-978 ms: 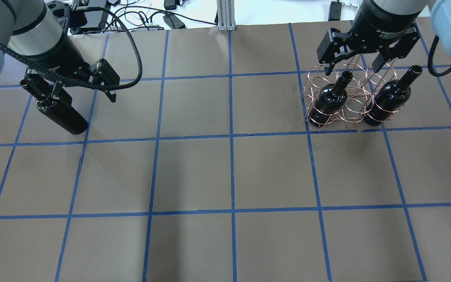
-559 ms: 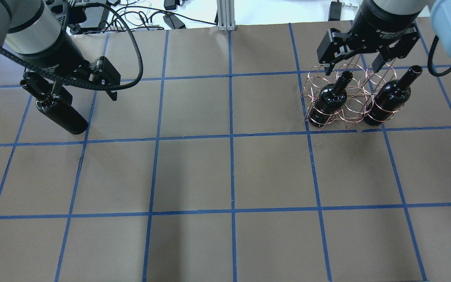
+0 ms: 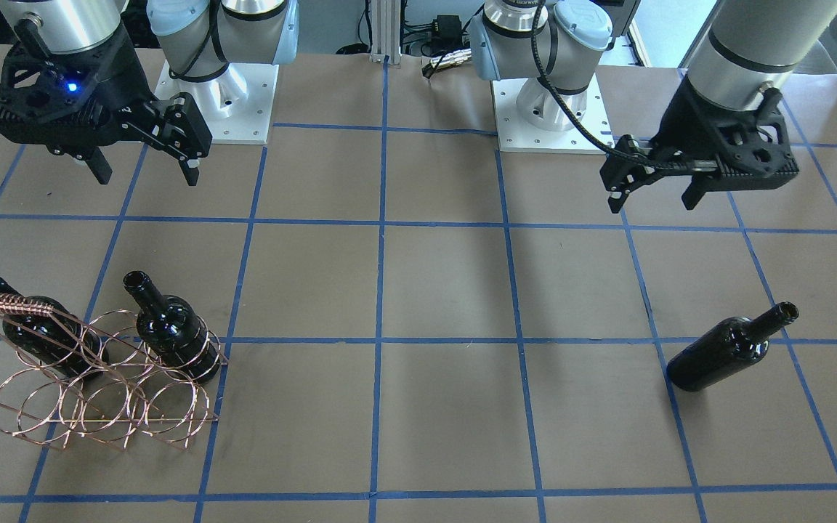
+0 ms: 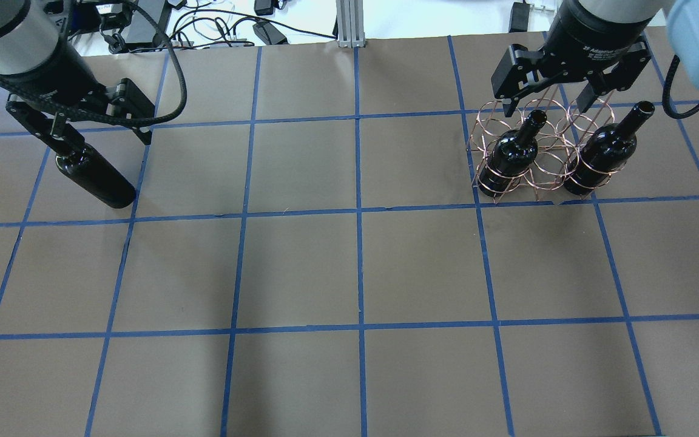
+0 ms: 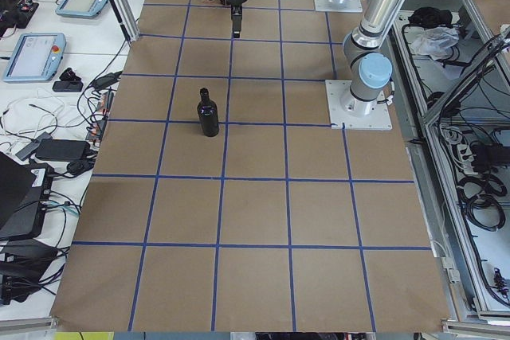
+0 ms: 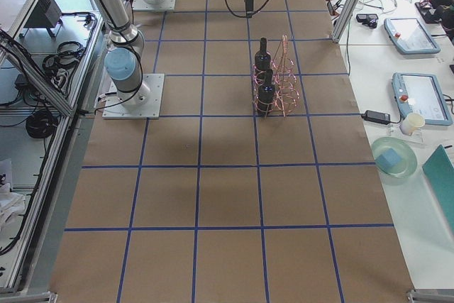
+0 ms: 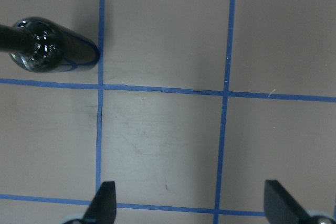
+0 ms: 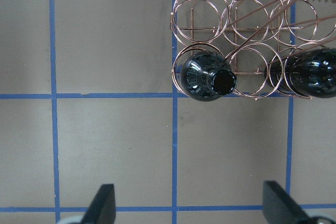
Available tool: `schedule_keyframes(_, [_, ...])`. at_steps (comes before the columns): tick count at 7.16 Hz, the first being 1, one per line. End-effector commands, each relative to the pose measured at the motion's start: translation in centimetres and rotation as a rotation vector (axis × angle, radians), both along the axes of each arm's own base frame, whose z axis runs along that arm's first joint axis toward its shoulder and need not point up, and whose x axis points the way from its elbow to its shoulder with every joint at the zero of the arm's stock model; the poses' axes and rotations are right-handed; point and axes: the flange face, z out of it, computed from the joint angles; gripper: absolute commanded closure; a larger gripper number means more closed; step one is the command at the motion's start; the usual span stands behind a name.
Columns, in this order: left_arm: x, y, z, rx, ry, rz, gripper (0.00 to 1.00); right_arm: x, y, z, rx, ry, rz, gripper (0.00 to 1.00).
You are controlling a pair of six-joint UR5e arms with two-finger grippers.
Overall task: Place wine into wine basket
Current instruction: 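Close the left gripper on the bottle neck and lift it upright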
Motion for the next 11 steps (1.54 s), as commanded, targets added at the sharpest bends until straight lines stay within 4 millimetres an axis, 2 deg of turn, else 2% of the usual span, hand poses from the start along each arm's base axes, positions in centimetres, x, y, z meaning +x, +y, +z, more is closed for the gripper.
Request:
schedule_keyframes(1, [7.3, -2.1, -1.0, -0.025, -0.01, 0.008, 0.0, 0.0, 0.0, 0.0, 0.0, 0.0, 0.0, 0.0])
schedule_keyframes(2, [9.8, -3.0, -0.7, -0.034, -0.013, 0.044, 0.0, 0.0, 0.0, 0.0, 0.0, 0.0, 0.0, 0.0])
schedule_keyframes(3, [11.4, -4.1, -1.0, -0.03, -0.016, 0.062, 0.0, 0.0, 0.0, 0.0, 0.0, 0.0, 0.0, 0.0])
schedule_keyframes(5, [12.9, -6.8, -2.5, -0.084, -0.036, 0.048, 0.0, 0.0, 0.0, 0.0, 0.0, -0.002, 0.0, 0.0])
schedule_keyframes(6, [13.4, -7.5, -4.1, -0.055, -0.035, 0.043, 0.0, 0.0, 0.0, 0.0, 0.0, -0.002, 0.0, 0.0])
schedule_keyframes(7, [14.7, -8.2, -5.8, -0.032, -0.017, 0.054, 0.0, 0.0, 0.0, 0.0, 0.0, -0.002, 0.0, 0.0])
schedule_keyframes(9, [16.3, -9.8, -7.0, -0.014, -0.021, -0.014, 0.0, 0.0, 0.0, 0.0, 0.0, -0.002, 0.0, 0.0])
schedule_keyframes(11, [17.2, -11.4, -9.6, -0.015, -0.02, 0.004, 0.0, 0.0, 0.0, 0.0, 0.0, -0.002, 0.0, 0.0])
